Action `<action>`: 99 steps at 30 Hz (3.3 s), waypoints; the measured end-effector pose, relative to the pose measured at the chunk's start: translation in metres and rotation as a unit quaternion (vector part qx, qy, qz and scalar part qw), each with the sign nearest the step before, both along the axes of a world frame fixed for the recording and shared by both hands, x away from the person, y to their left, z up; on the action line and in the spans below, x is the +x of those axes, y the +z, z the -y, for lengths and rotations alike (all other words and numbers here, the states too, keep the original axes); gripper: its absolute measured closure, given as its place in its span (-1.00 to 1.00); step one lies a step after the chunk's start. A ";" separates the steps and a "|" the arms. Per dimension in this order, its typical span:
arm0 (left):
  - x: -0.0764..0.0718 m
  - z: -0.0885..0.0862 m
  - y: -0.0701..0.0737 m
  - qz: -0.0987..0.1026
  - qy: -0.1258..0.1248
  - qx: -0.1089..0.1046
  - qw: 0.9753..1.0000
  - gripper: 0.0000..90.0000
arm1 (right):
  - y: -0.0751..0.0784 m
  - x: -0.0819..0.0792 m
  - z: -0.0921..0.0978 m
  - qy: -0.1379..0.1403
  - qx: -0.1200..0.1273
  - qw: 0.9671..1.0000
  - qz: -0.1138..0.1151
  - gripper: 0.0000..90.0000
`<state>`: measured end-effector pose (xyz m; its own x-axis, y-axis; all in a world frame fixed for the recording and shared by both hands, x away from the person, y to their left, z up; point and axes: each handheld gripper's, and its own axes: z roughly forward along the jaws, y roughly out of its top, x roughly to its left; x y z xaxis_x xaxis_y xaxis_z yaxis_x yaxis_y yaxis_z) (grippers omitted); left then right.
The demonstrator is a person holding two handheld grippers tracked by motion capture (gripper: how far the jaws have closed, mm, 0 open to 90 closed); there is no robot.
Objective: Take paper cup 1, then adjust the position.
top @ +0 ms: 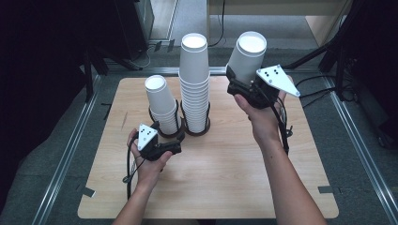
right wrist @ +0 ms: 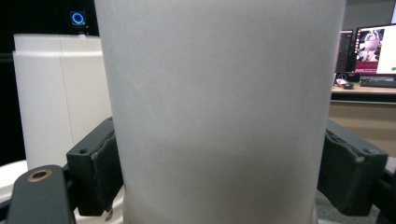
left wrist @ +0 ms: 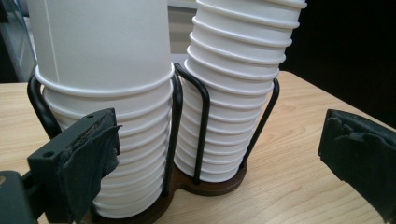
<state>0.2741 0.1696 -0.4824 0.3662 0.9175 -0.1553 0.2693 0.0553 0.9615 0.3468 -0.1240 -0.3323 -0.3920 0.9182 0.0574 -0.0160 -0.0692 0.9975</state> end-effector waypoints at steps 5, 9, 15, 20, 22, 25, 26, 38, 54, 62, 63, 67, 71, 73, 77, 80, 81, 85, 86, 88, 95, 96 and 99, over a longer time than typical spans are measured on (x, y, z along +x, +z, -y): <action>-0.002 0.001 -0.003 -0.003 -0.008 0.003 1.000 -1.00 | -0.018 -0.002 0.007 -0.006 -0.001 1.000 -0.011 -0.69; -0.002 -0.001 -0.007 -0.010 -0.013 0.008 1.000 -1.00 | -0.035 -0.005 0.016 -0.014 0.003 1.000 -0.023 -0.69; -0.002 -0.002 -0.010 -0.016 -0.017 -0.001 1.000 -1.00 | -0.057 -0.009 0.025 -0.019 -0.006 0.999 -0.035 -0.69; -0.003 -0.003 -0.010 -0.015 -0.018 -0.001 1.000 -1.00 | -0.068 -0.014 0.030 -0.020 -0.008 0.999 -0.040 -0.69; -0.003 -0.003 -0.011 -0.018 -0.021 0.000 1.000 -1.00 | -0.076 -0.019 0.033 -0.021 -0.011 0.999 -0.042 -0.69; -0.002 -0.001 -0.014 -0.027 -0.026 0.004 0.999 -1.00 | -0.088 -0.024 0.035 -0.021 -0.025 0.999 -0.041 -0.70; -0.002 -0.001 -0.014 -0.027 -0.026 0.004 0.999 -1.00 | -0.088 -0.024 0.035 -0.021 -0.025 0.999 -0.041 -0.70; 0.000 0.003 -0.016 -0.035 -0.029 0.011 0.999 -1.00 | -0.123 -0.031 0.041 -0.029 -0.048 0.997 -0.050 -0.70; 0.001 0.009 -0.012 -0.037 -0.029 0.012 0.999 -1.00 | -0.153 -0.039 0.026 -0.026 -0.131 0.989 -0.057 -0.70; -0.003 0.012 0.000 -0.026 -0.040 0.000 0.999 -1.00 | -0.157 -0.041 0.014 -0.020 -0.159 0.986 -0.051 -0.70; -0.003 0.013 0.000 -0.026 -0.044 -0.002 0.999 -1.00 | -0.158 -0.041 0.013 -0.019 -0.159 0.986 -0.051 -0.70; -0.003 0.016 0.000 -0.035 -0.059 0.003 0.998 -1.00 | -0.162 -0.041 0.011 -0.018 -0.172 0.983 -0.053 -0.70; -0.004 0.019 0.002 -0.032 -0.062 0.004 0.998 -1.00 | -0.164 -0.041 0.009 -0.015 -0.181 0.982 -0.053 -0.70; -0.005 0.019 0.003 -0.029 -0.064 0.003 0.998 -1.00 | -0.165 -0.040 0.008 -0.015 -0.186 0.981 -0.051 -0.70; -0.007 0.019 0.004 -0.027 -0.068 0.005 0.997 -1.00 | -0.167 -0.039 0.005 -0.015 -0.194 0.979 -0.051 -0.70; -0.007 0.018 0.006 -0.026 -0.070 0.003 0.997 -1.00 | -0.169 -0.040 0.000 -0.006 -0.205 0.978 -0.038 -0.70; -0.008 0.019 0.007 -0.026 -0.075 0.000 0.997 -1.00 | -0.171 -0.041 -0.003 -0.002 -0.213 0.976 -0.030 -0.70; -0.010 0.024 0.009 -0.024 -0.087 0.003 0.996 -1.00 | -0.173 -0.043 -0.007 0.003 -0.228 0.974 -0.017 -0.70; -0.010 0.024 0.009 -0.024 -0.087 0.003 0.996 -1.00 | -0.173 -0.043 -0.007 0.003 -0.228 0.974 -0.017 -0.70; -0.010 0.027 0.010 -0.022 -0.096 0.003 0.995 -1.00 | -0.174 -0.045 -0.009 0.004 -0.242 0.970 -0.008 -0.70; -0.010 0.033 0.010 -0.022 -0.111 -0.001 0.994 -1.00 | -0.178 -0.047 -0.011 0.002 -0.280 0.960 0.011 -0.70; -0.010 0.033 0.010 -0.022 -0.111 -0.001 0.994 -1.00 | -0.178 -0.047 -0.011 0.002 -0.280 0.960 0.011 -0.70; -0.011 0.035 0.010 -0.023 -0.121 -0.001 0.992 -1.00 | -0.180 -0.048 -0.013 0.006 -0.302 0.953 0.029 -0.70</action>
